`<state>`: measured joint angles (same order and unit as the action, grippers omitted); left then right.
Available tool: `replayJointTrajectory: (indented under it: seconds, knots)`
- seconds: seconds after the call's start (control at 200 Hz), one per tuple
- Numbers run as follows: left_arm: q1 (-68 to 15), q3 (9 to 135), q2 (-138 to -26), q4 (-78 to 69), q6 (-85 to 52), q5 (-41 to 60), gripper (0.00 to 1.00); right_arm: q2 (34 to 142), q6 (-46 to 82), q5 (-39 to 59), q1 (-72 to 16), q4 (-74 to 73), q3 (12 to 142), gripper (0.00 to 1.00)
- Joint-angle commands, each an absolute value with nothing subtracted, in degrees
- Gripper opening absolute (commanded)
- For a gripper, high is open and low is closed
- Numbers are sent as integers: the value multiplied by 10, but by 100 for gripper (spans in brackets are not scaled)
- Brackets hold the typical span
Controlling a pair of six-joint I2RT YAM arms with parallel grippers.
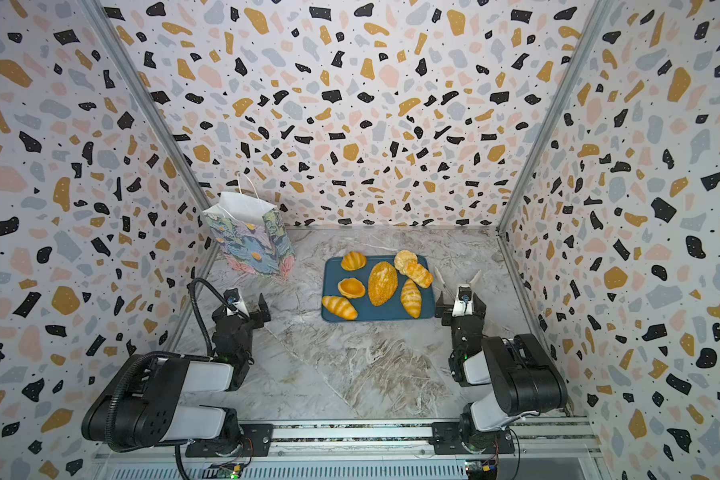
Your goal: Place the fake bread into the paper bag
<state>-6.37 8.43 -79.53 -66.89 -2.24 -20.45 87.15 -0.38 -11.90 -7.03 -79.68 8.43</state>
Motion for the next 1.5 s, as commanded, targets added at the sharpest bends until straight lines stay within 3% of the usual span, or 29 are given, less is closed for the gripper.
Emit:
replayJointTrajectory:
  seconds: [0.0,1.191,1.492]
  knots:
    - [-60,96,-798,-685,-15,-206,100,868,-16,-109,-76,-801,91,99]
    - [-60,96,-798,-685,-15,-206,99,868,-14,-108,-75,-800,91,99]
    - [-58,97,-798,-684,-16,-204,99,865,5,-70,-46,-777,101,99]
